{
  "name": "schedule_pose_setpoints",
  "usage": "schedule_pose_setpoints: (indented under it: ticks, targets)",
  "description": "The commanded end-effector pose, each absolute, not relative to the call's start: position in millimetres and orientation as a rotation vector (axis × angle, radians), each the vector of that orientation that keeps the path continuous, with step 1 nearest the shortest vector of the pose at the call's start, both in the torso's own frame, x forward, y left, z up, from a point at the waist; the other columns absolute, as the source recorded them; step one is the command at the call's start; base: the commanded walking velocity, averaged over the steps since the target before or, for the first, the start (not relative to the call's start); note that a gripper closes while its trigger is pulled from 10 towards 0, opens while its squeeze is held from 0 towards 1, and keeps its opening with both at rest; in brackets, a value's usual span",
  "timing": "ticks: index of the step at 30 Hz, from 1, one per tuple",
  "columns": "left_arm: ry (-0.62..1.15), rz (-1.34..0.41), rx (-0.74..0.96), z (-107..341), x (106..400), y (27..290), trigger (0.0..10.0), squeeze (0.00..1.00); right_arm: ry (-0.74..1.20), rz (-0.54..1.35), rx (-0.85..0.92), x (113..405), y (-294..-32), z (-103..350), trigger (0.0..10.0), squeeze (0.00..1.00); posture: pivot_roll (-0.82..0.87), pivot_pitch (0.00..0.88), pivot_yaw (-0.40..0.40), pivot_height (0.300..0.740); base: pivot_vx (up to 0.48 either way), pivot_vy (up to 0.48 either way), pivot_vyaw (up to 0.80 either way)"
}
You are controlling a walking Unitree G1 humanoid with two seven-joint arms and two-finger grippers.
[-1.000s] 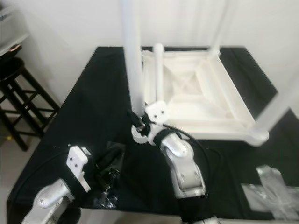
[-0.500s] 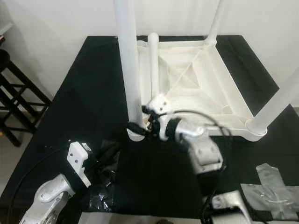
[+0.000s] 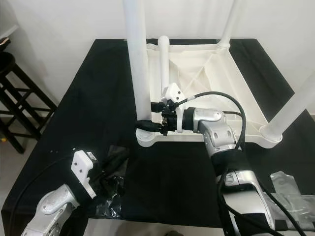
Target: Building children table
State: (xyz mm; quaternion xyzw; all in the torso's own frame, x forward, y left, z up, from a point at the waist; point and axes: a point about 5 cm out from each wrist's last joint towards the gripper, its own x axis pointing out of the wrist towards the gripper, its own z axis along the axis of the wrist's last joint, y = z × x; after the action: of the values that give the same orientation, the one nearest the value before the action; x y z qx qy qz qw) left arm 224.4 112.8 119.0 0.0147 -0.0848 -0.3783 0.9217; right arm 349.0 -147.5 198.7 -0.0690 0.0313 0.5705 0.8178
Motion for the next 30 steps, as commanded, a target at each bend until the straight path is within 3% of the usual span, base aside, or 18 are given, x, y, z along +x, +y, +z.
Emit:
schedule_pose_setpoints:
  ticks: [1,7,14,18,21,29,30]
  targets:
    - [-0.147,-0.784,0.032,114,222,112,10.0,0.0,0.081,1.255,-0.139,348,-142,194,0.0,0.0,0.01,0.117,0.013,0.74,0.0,0.0,0.0]
    - [-0.148,-0.786,0.03,115,220,112,10.0,0.0,0.076,1.221,-0.151,348,-149,189,0.0,0.0,0.01,0.125,0.01,0.74,0.0,0.0,0.0]
    - [-0.15,-0.783,0.029,116,220,113,10.0,0.0,0.08,1.006,-0.139,337,-151,172,0.0,0.0,0.0,0.139,0.005,0.74,0.0,0.0,0.0]
    - [-0.152,-0.783,0.029,117,220,116,10.0,0.0,0.141,0.438,-0.044,316,-124,129,0.0,0.0,-0.01,0.148,0.02,0.74,0.0,0.0,0.0]
    - [-0.149,-0.785,0.031,117,221,117,10.0,0.0,0.117,0.56,-0.117,296,-91,135,0.0,0.0,-0.02,0.145,0.031,0.74,0.0,0.0,0.0]
    - [-0.15,-0.782,0.033,117,222,116,10.0,0.0,0.165,0.534,-0.087,306,-100,132,0.0,0.0,-0.01,0.14,0.01,0.74,0.0,0.0,0.0]
    - [-0.153,-0.775,0.034,117,222,116,10.0,0.0,0.155,0.512,-0.078,308,-100,136,10.0,0.0,0.0,0.14,0.01,0.74,0.0,0.0,0.0]
